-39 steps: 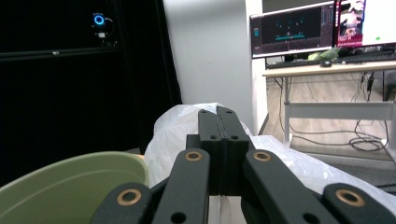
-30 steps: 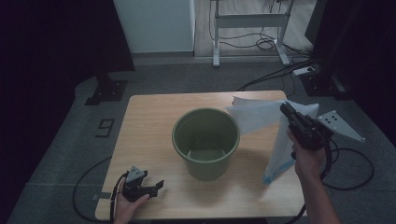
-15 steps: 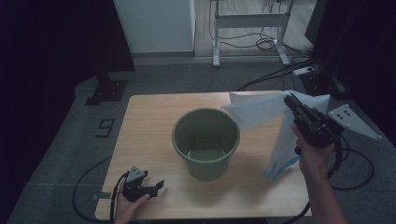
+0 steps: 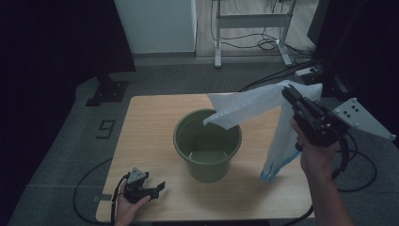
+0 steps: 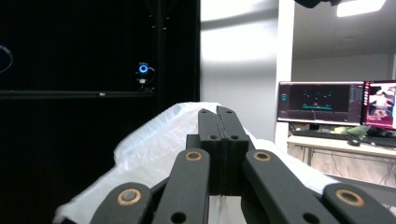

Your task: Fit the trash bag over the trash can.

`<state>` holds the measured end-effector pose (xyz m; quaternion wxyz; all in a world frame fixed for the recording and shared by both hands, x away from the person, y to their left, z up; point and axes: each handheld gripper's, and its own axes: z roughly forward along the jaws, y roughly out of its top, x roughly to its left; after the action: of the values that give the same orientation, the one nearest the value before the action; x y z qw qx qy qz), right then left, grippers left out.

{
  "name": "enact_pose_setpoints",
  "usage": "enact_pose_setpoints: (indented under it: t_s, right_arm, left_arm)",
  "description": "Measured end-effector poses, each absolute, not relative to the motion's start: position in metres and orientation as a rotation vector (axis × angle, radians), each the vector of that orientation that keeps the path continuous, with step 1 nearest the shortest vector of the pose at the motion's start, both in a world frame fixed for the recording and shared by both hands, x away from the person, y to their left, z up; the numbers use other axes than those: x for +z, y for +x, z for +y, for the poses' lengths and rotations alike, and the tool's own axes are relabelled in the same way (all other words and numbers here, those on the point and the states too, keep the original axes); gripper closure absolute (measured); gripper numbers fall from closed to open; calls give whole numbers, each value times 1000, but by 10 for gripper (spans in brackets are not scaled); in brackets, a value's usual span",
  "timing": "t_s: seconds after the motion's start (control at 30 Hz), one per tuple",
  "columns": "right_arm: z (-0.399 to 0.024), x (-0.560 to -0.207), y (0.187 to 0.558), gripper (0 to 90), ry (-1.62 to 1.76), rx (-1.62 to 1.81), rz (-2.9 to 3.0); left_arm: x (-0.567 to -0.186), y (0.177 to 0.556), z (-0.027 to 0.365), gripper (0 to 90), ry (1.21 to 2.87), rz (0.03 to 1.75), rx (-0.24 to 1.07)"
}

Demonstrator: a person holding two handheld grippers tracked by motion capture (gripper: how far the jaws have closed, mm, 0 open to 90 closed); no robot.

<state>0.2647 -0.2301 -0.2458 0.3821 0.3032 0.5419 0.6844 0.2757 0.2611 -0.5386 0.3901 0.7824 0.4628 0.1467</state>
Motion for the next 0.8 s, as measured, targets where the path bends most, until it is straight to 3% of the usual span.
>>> enact_pose_setpoints:
  t_s: [0.4, 0.8]
  right_arm:
    - [-218, -291, 277, 889, 825, 1706, 1486]
    - [-205, -313, 280, 888, 826, 1693, 1540]
  left_arm:
    - [-540, 276, 262, 147, 1995, 1183, 376]
    - [-540, 276, 262, 146, 2002, 1181, 379]
